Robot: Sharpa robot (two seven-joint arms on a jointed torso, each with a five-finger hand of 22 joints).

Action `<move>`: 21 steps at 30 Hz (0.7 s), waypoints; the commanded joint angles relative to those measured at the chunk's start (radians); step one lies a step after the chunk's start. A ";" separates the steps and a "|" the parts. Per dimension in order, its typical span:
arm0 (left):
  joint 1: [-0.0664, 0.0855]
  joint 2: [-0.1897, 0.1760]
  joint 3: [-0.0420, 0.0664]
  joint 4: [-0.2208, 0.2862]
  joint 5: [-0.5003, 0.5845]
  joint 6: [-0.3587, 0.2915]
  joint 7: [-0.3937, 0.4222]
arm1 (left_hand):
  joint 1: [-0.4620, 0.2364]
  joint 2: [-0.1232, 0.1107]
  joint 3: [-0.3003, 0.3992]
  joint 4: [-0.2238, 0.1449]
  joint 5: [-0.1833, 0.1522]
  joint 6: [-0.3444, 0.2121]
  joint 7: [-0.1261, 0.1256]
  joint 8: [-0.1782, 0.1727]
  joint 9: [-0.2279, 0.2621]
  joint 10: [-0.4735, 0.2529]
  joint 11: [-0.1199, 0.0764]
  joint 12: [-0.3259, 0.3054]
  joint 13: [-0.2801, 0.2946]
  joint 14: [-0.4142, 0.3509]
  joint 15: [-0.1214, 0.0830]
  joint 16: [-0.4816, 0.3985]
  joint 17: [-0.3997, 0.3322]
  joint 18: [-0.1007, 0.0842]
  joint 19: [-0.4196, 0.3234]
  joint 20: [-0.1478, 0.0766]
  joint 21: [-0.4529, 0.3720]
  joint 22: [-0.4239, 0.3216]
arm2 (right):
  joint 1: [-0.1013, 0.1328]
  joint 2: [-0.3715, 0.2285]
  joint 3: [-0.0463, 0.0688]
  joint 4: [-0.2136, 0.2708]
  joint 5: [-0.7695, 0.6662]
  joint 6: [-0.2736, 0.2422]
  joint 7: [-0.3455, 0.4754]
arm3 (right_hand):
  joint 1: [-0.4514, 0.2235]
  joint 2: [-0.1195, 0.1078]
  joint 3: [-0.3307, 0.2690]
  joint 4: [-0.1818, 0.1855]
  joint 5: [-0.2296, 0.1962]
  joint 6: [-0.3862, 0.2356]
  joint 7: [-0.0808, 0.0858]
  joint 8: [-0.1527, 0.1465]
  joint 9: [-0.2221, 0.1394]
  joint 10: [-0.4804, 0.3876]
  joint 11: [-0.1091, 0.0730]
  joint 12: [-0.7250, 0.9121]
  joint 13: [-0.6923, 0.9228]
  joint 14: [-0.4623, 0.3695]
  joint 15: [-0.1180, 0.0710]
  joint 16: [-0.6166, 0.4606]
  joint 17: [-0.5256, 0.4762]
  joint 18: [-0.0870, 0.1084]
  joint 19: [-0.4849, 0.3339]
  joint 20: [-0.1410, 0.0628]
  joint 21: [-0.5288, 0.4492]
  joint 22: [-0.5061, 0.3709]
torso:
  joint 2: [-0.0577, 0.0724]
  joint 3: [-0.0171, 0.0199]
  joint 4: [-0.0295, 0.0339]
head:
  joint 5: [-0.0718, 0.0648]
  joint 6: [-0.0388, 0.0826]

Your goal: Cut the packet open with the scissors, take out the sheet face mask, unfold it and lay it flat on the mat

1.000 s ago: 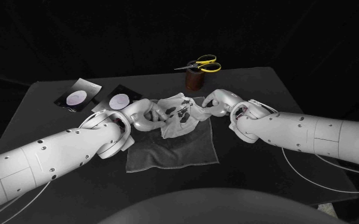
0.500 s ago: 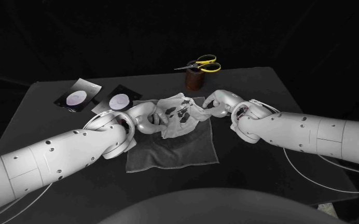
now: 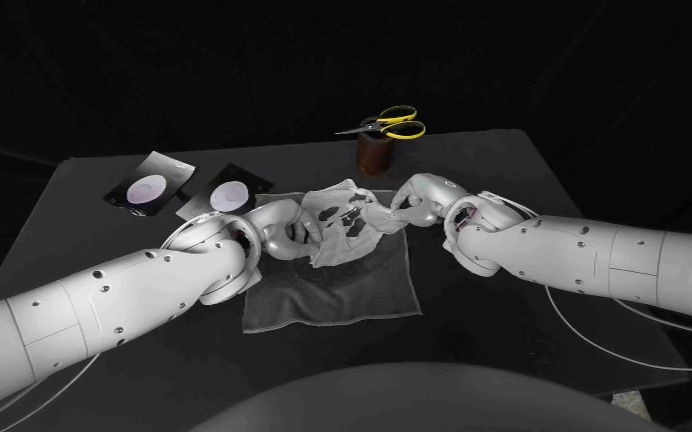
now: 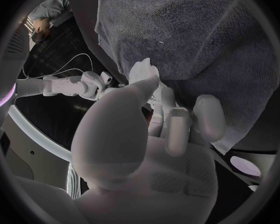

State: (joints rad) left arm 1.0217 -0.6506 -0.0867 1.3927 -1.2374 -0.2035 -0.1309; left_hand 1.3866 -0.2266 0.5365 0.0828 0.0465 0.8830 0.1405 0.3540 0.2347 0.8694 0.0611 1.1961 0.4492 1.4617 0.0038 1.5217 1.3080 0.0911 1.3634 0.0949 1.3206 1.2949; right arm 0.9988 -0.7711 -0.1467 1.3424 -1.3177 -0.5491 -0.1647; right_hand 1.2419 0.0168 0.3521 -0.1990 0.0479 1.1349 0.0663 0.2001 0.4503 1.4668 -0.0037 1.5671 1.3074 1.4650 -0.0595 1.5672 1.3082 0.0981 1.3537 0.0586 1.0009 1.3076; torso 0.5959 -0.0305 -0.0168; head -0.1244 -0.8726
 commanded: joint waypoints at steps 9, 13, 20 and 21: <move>-0.003 0.002 -0.003 -0.005 -0.019 0.058 -0.043 | -0.007 0.000 -0.005 0.001 0.002 -0.003 0.000 -0.002 -0.002 0.008 0.001 0.008 0.002 0.037 -0.005 0.005 0.095 -0.010 0.006 0.000 0.006 0.001 | -0.004 0.001 -0.003 -0.007 -0.029 -0.029 0.025 | 0.010 0.007 0.011 -0.006 0.000 0.018 -0.005 0.008 0.012 0.104 -0.009 0.004 0.263 0.106 -0.006 0.004 0.263 0.010 -0.001 -0.010 0.004 0.118 | 0.000 0.0002 -0.0003 | 0.001 0.000; -0.003 0.001 -0.003 -0.006 -0.019 0.068 -0.047 | -0.007 0.001 -0.005 0.001 0.002 -0.005 0.001 -0.003 -0.003 0.008 0.002 0.009 0.002 0.038 -0.005 0.006 0.096 -0.010 0.006 -0.001 0.006 0.001 | -0.004 -0.002 -0.002 -0.008 -0.010 -0.038 0.028 | 0.009 0.006 0.011 -0.006 0.000 0.018 -0.005 0.009 0.012 0.104 -0.009 0.004 0.263 0.106 -0.006 0.004 0.263 0.010 -0.001 -0.010 0.006 0.119 | 0.000 0.0007 -0.0006 | 0.001 0.000; -0.003 0.001 -0.003 -0.007 -0.020 0.083 -0.057 | -0.007 0.002 -0.004 0.001 0.002 -0.006 0.001 -0.004 -0.003 0.008 0.002 0.010 0.003 0.037 -0.005 0.005 0.095 -0.010 0.006 -0.001 0.007 0.001 | 0.006 -0.016 0.001 -0.002 0.051 0.005 0.014 | 0.005 0.004 0.012 -0.007 0.000 0.018 -0.006 0.010 0.014 0.104 -0.009 0.004 0.263 0.106 -0.007 0.004 0.263 0.011 -0.003 -0.011 0.001 0.118 | 0.000 0.0004 -0.0010 | 0.003 0.000; -0.003 0.001 -0.003 -0.007 -0.021 0.084 -0.058 | -0.007 0.003 -0.004 0.002 0.002 -0.008 0.001 -0.005 -0.004 0.007 0.002 0.011 0.004 0.037 -0.005 0.005 0.095 -0.010 0.006 -0.001 0.006 0.001 | 0.008 -0.017 0.001 -0.001 0.056 0.013 0.011 | 0.005 0.004 0.012 -0.007 0.000 0.018 -0.006 0.010 0.014 0.104 -0.009 0.004 0.263 0.106 -0.007 0.004 0.263 0.011 -0.003 -0.011 0.000 0.117 | 0.000 0.0003 -0.0008 | 0.002 0.000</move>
State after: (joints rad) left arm 1.0262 -0.6487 -0.0826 1.3912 -1.2468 -0.1757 -0.1489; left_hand 1.3867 -0.2266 0.5366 0.0828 0.0465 0.8783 0.1375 0.3557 0.2317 0.8693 0.0612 1.2033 0.4522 1.4616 0.0038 1.5216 1.3080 0.0912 1.3633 0.0949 1.3203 1.2945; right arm 1.0035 -0.7858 -0.1469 1.3397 -1.3004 -0.5685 -0.1452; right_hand 1.2469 0.0220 0.3588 -0.2059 0.0419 1.1508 0.0606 0.2054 0.4607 1.4667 -0.0036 1.5674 1.3081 1.4647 -0.0593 1.5674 1.3075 0.0980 1.3501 0.0553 1.0009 1.3077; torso 0.5959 -0.0300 -0.0175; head -0.1223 -0.8726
